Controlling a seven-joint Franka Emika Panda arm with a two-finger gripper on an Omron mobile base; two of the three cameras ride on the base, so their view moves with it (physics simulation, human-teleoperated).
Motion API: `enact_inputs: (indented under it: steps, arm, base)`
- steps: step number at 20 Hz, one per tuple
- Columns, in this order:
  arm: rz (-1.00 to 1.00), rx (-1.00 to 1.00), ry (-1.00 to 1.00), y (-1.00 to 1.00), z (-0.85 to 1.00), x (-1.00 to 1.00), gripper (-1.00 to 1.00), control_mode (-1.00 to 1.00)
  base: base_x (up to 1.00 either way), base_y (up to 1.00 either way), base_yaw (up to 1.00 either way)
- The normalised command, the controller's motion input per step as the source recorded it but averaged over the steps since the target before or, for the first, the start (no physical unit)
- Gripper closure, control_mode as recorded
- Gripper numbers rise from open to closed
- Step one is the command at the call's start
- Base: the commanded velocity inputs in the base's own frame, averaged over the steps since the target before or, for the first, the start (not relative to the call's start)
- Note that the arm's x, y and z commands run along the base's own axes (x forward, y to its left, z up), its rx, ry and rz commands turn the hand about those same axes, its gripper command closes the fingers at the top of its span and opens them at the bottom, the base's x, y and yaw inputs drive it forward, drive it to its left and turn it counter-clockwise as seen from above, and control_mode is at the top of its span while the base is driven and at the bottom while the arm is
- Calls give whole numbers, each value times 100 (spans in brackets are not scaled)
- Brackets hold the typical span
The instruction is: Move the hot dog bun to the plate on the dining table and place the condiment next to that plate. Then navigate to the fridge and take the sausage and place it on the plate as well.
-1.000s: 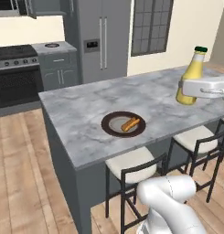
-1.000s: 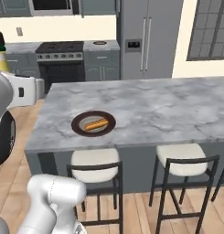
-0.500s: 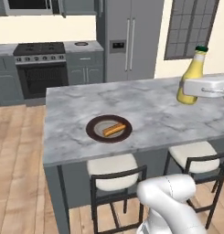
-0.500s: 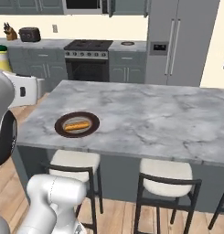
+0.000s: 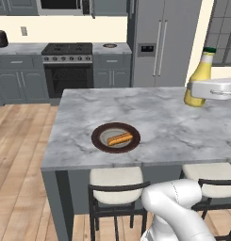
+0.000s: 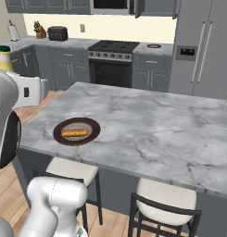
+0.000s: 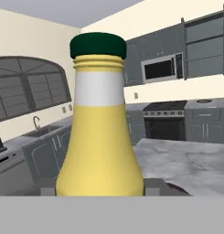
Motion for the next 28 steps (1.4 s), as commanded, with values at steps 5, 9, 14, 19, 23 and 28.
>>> enact_inputs:
  steps: [5,9,14,19,23,28]
  arm:
    - [13,0,-1,-67,-1,41,100,-100]
    - [15,-2,-1,-65,-37,16,100,-100]
    - [16,-10,-3,-42,-64,4,100,-100]
    - [16,-4,-12,-39,-70,12,100,-100]
    - [13,0,-12,-21,-65,45,100,-100]
    - [11,-1,-9,-6,-67,66,100,-100]
  base:
    - [0,0,0]
    - [0,0,0]
    - [0,0,0]
    - [0,0,0]
    - [0,0,0]
    - [0,0,0]
